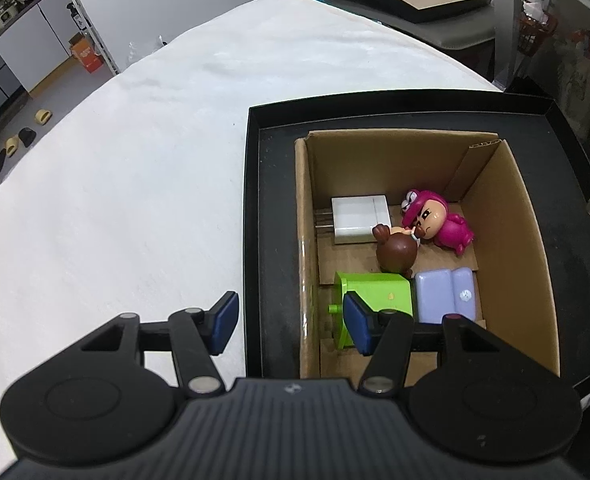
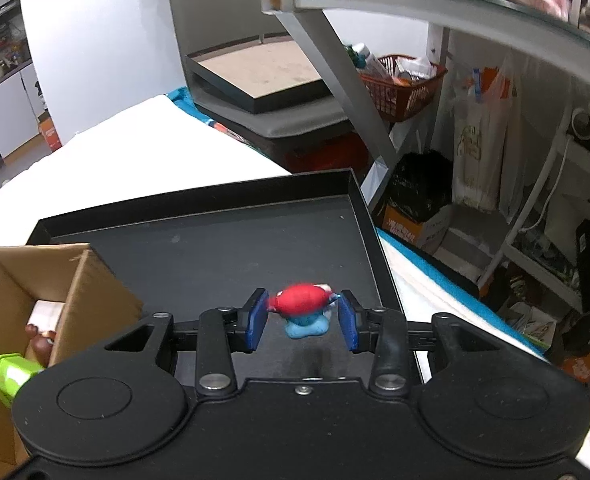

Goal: Organize rigid objects
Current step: 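Lift the red crab figure with the right tool over the cardboard box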

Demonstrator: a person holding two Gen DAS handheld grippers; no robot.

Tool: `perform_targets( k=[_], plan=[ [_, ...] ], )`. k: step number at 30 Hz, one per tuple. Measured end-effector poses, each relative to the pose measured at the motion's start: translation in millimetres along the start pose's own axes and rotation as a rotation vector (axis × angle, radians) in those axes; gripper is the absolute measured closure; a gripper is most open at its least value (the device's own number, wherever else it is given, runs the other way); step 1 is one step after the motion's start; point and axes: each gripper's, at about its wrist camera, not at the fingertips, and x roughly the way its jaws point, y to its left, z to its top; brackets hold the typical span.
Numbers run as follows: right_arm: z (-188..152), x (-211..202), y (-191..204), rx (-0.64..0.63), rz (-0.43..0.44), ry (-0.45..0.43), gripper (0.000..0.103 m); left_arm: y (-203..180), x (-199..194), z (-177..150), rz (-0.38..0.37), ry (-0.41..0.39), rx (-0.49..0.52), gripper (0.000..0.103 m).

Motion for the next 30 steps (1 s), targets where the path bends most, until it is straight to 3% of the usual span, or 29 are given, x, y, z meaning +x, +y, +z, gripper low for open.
perform_targets(
  k=[30],
  plan=[
    [19.5,-73.8,84.6,-0.103,0.053,-0.048,0.065,29.7,3.4,-28.9,-0.217,0.017,-0.006,0.051]
  ],
)
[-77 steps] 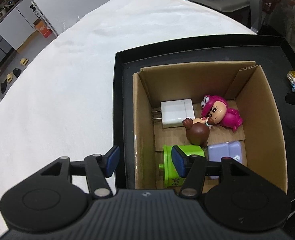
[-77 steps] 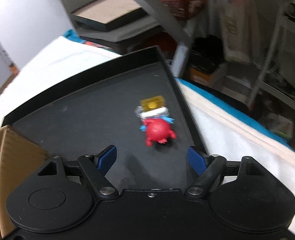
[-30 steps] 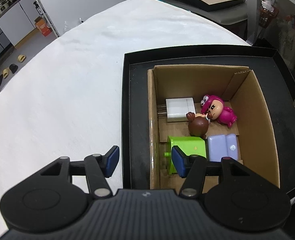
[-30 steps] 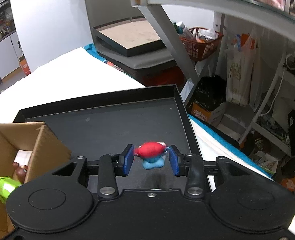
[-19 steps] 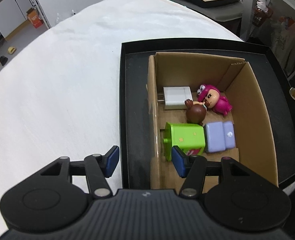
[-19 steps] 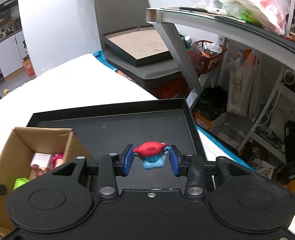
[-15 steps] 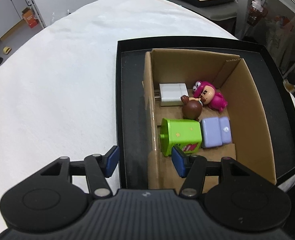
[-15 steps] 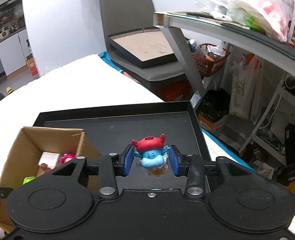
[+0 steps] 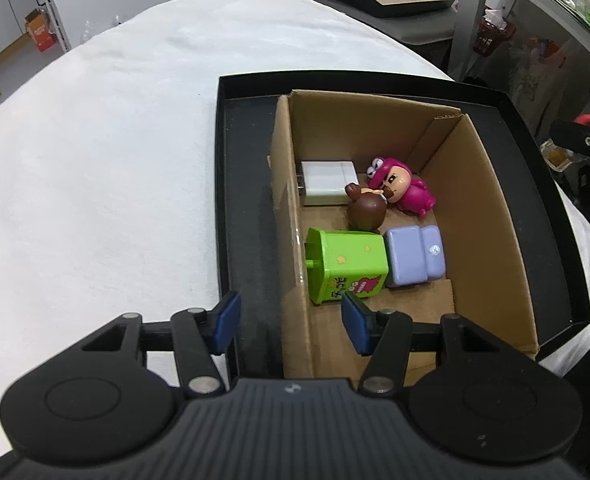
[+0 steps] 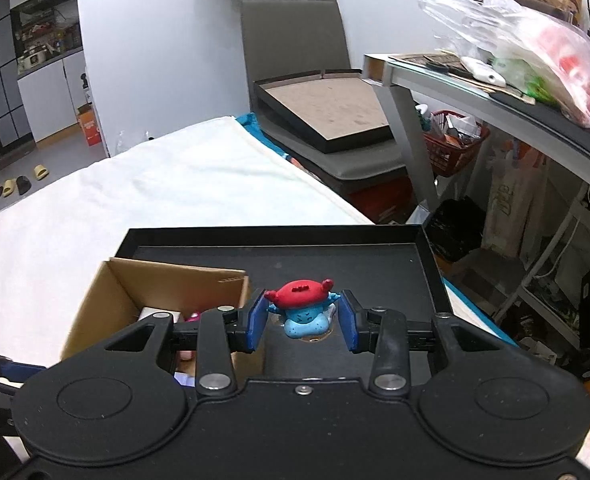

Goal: Organize rigid objects
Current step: 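Lift the red crab figure with the right tool over the cardboard box, then lower the crab figure into the box and open the right tool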

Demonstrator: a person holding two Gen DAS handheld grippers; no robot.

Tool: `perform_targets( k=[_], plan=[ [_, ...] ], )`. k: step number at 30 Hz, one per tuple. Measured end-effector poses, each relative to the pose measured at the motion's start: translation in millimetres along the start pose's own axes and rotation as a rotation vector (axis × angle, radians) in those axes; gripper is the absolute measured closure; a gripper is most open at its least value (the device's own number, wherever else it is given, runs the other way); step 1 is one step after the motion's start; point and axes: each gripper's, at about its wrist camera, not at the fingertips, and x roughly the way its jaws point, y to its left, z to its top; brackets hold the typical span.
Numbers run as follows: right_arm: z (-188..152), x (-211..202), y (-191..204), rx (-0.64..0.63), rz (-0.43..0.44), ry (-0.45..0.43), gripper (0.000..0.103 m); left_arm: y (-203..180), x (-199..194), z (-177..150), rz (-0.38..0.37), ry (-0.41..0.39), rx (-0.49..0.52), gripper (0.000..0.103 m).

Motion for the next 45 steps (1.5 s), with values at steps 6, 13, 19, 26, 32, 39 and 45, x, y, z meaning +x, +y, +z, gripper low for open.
perform_targets(
  k=[6,13,19,26,32,39,45],
  plan=[
    [2.7,-3.1,17.6,-0.023,0.009,0.005,0.065,-0.4,2.1,-3.3,-0.017,0.001,0.031,0.055],
    [3.8,-1.1,35.6,-0.033,0.026,0.021,0.065,7.9,9.0,-4.4,-0.081,0.048,0.007,0.080],
    [3.4,1.4,47.2,-0.037,0.059,0.042,0.065,6.2,8.7,-6.5,-0.108,0.049,0.021,0.082],
    [4.1,10.0,62.7,-0.048,0.076,0.077,0.065,12.3,10.9,-6.7,-0.138,0.054,0.014,0.082],
    [2.7,14.3,76.6,-0.082,0.048,0.087,0.046,16.4,11.2,-7.3,-0.149,0.060,0.016,0.082],
    [-0.2,6.0,68.3,-0.060,0.047,0.078,0.039,10.3,11.5,-6.6,-0.135,0.062,0.033,0.082],
    [-6.5,-1.6,44.8,-0.004,0.024,0.083,0.035,3.2,7.6,-7.7,-0.089,0.054,0.051,0.081]
  ],
)
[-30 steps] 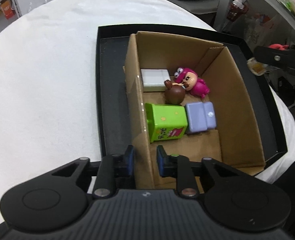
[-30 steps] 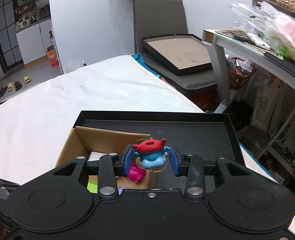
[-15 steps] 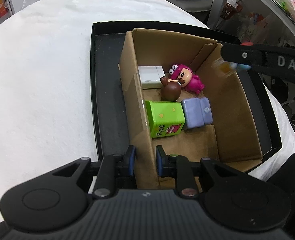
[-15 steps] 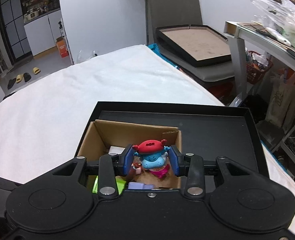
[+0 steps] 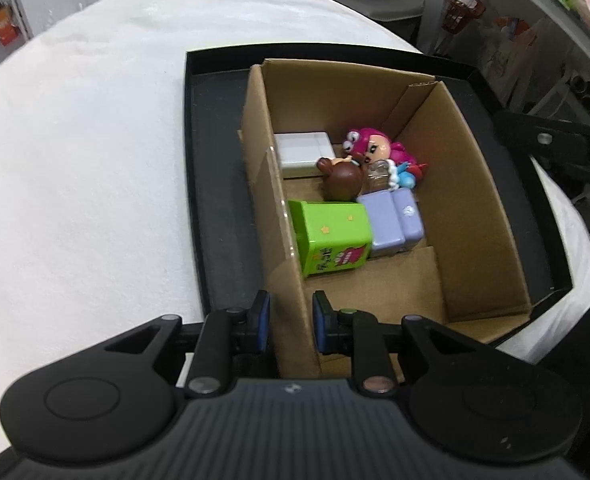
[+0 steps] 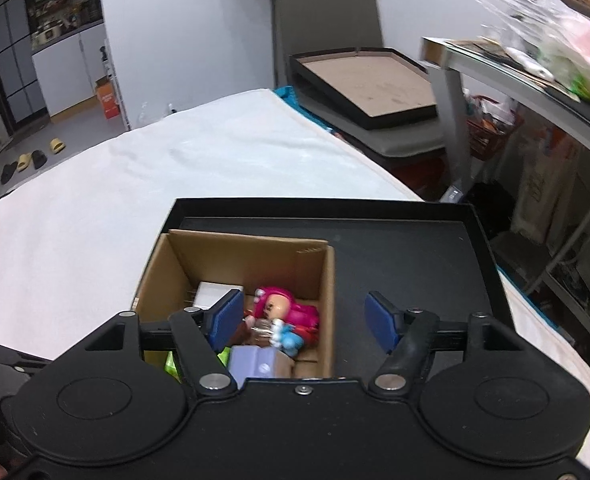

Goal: Organize rigid objects

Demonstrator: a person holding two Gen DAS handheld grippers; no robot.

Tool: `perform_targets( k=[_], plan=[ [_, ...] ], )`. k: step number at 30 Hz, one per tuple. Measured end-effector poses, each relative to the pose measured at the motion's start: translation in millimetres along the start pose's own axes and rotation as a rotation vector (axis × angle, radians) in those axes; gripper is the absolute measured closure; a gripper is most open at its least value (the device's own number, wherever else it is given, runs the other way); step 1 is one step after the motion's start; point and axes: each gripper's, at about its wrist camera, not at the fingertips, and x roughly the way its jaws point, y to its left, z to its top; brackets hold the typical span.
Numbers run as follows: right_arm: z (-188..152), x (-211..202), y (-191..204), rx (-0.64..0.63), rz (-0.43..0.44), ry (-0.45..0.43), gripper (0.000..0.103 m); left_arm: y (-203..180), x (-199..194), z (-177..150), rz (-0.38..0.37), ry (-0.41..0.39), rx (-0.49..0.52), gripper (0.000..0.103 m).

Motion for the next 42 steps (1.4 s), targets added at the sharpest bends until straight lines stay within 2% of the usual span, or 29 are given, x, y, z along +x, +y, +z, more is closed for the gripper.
perform_targets(
  k=[4,8,11,17,20,29,31,33,37,42],
  plan=[
    [-3.6,-9.1,-15.0,0.042,-0.008,0.001,0.034,-6.8,-9.4,0.1,0.017,-0.014,0.032,0.078],
    [-5.0,-22.4,-29.8,0.083,-0.017,-0.011,0.027,-10.1,-16.2,3.4,0.036,0.000,0.039,0.077],
    [-6.8,-33.4,-41.6,0.128,-0.005,-0.025,0.023,-10.6,-28.0,7.3,0.039,-0.029,0.030,0.075],
    [-12.1,-50.9,-55.2,0.190,0.013,-0.043,0.021,-15.2,-57.5,16.3,0.022,-0.101,0.012,0.067],
    [-15.7,-61.1,-60.6,0.215,0.020,-0.065,0.016,-19.4,-72.8,13.8,0.014,-0.129,0.020,0.057],
    [-26.9,-89.7,-70.1,0.291,0.057,-0.091,0.007,-26.2,-120.0,-8.6,0.035,-0.198,0.012,0.046],
    [-28.9,-98.6,-70.3,0.299,0.069,-0.100,0.004,-28.8,-131.5,-15.0,0.037,-0.220,0.024,0.039],
    [-30.4,-106.6,-70.0,0.307,0.071,-0.103,0.001,-30.1,-141.5,-21.0,0.036,-0.236,0.022,0.035],
    [-34.4,-124.0,-66.3,0.298,0.061,-0.111,0.000,-32.0,-162.1,-33.8,0.019,-0.274,0.002,0.033],
    [-42.5,-144.3,-65.6,0.303,0.075,-0.119,0.000,-38.7,-184.0,-46.7,0.036,-0.309,0.011,0.027]
  ],
)
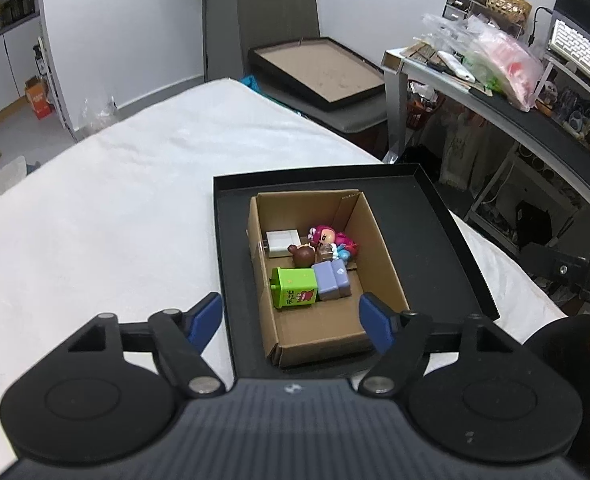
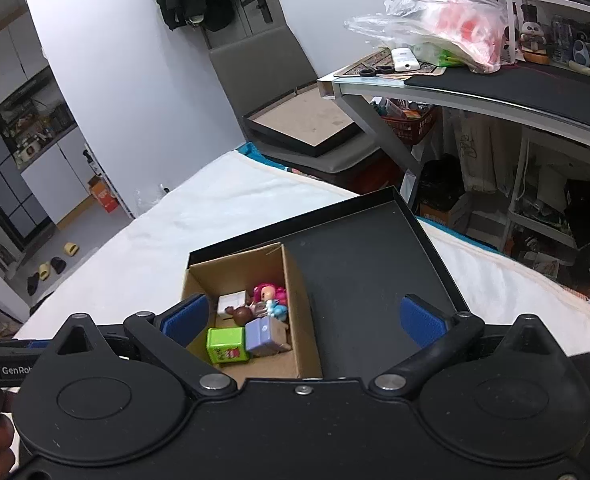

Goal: Organize rigid objects

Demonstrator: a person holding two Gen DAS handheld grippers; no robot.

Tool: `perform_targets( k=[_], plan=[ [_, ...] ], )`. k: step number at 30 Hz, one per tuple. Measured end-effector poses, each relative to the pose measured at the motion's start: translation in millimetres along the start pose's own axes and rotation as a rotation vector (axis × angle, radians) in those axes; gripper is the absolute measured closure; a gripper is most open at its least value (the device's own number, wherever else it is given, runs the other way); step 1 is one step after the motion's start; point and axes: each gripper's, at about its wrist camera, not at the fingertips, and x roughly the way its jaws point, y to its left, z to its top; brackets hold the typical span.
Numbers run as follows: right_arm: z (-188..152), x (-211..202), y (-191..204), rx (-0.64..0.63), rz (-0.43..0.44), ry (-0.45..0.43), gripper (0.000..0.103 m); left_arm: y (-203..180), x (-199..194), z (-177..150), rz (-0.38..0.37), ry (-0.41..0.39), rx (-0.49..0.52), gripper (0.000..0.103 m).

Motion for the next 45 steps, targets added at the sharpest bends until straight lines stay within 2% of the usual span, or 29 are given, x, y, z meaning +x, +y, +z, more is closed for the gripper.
perform_targets(
  k=[9,27,31,35,45],
  plan=[
    [-3.9,-33.8,3.1,-0.008,0.006,-0.034,0.000,-10.7,-32.7,-13.2,0.032,-0.020,0.017,0.018],
    [-6.2,-87.5,26.4,-0.096,0.045,-0.040,0.000,-21.3,-81.7,-30.8,0.066,-0.044,0.025,0.015],
    [-11.1,-96.6,25.3,-0.062,0.087,-0.012,0.000,-21.2,-96.7,-36.1,0.070,-0.065,0.010,0.015],
    [-16.1,-106.8,27.8,-0.082,0.054,-0.033,0.000,-25.2,-110.1,-42.6,0.067,-0.092,0.021,0.015],
    [-24.0,-120.9,28.3,-0.084,0.052,-0.038,0.000,-29.2,-124.0,-59.2,0.064,-0.106,0.027,0.014]
  ],
)
